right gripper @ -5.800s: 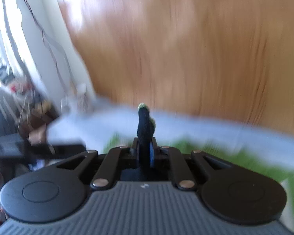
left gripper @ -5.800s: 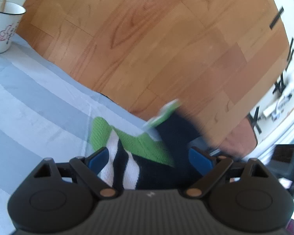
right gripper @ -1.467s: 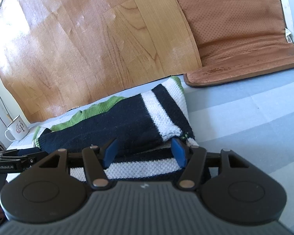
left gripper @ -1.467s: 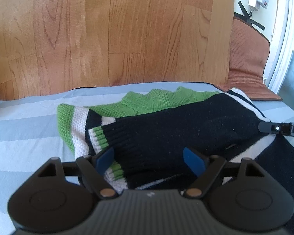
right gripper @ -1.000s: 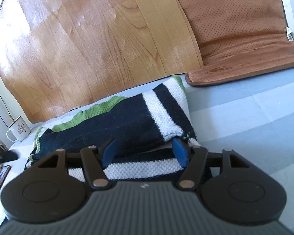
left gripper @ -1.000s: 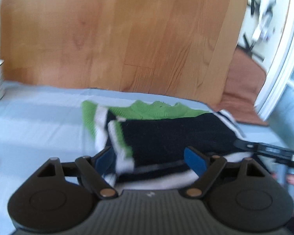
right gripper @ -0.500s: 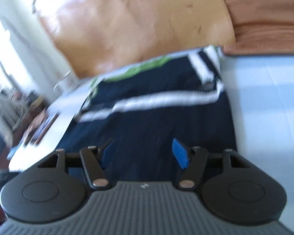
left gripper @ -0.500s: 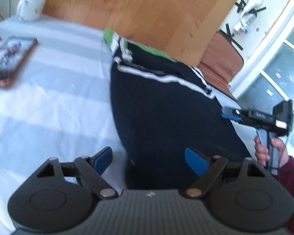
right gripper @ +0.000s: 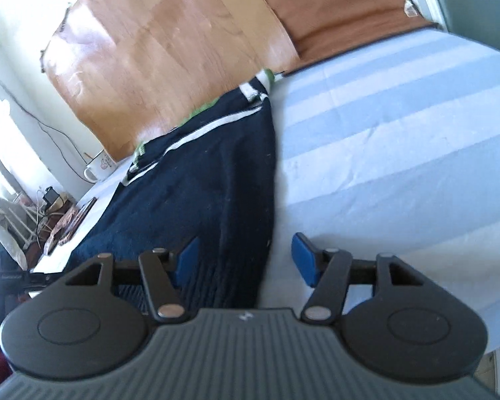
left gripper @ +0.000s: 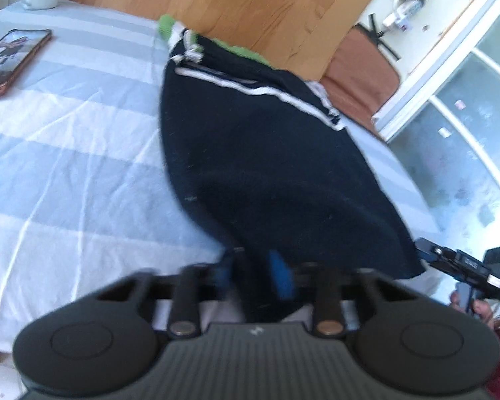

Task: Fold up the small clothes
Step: 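Grasp the sweater hem with both grippers and fold it toward the collar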

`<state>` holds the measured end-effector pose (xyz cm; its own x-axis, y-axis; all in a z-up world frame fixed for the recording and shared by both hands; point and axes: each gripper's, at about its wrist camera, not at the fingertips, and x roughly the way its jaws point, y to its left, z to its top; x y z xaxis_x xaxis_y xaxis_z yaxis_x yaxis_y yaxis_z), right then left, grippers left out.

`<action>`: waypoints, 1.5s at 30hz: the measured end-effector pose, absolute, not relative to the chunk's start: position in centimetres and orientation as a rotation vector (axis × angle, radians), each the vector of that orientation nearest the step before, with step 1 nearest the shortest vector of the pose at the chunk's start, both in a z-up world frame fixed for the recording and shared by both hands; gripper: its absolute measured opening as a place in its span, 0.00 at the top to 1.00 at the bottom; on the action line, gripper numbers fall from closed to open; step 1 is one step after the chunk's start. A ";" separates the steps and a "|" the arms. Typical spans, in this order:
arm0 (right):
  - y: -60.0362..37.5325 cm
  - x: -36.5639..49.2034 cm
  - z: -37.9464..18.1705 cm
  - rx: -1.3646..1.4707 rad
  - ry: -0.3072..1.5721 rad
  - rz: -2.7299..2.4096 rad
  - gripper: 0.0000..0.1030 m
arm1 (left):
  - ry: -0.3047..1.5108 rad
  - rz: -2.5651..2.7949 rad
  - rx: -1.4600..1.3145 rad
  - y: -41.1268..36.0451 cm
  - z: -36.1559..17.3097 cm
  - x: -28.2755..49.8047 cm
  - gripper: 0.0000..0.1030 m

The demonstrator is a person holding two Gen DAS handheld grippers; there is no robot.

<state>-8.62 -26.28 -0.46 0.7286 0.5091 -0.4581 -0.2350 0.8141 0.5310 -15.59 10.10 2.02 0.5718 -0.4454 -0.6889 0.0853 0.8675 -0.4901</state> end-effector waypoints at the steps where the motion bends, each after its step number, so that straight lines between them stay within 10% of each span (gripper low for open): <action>1: -25.8 -8.6 -0.5 0.454 0.652 0.456 0.80 | 0.927 -0.322 -0.455 10.5 2.1 -15.9 0.92; 22: -27.6 4.6 5.6 0.789 0.506 0.463 0.89 | 0.703 -0.275 -0.824 17.2 6.7 -3.6 0.92; 24: -26.6 8.6 5.8 0.814 0.509 0.411 0.83 | 0.708 -0.173 -0.818 17.6 6.1 0.2 0.89; 25: -25.9 10.4 5.9 0.752 0.523 0.365 0.61 | 0.739 -0.094 -0.830 17.8 5.3 1.7 0.87; 26: -25.2 11.7 6.0 0.659 0.554 0.274 0.44 | 0.763 -0.053 -0.852 18.1 4.7 2.2 0.83; 38: -26.9 7.8 1.4 0.713 0.612 0.332 0.41 | 0.824 -0.099 -0.751 15.8 2.2 -1.0 0.17; 41: -25.6 7.4 1.3 0.714 0.627 0.357 0.40 | 0.846 -0.107 -0.708 15.1 2.3 -0.1 0.18; 45: -23.6 7.3 2.2 0.579 0.590 0.317 0.62 | 0.874 -0.030 -0.631 14.4 2.5 0.1 0.58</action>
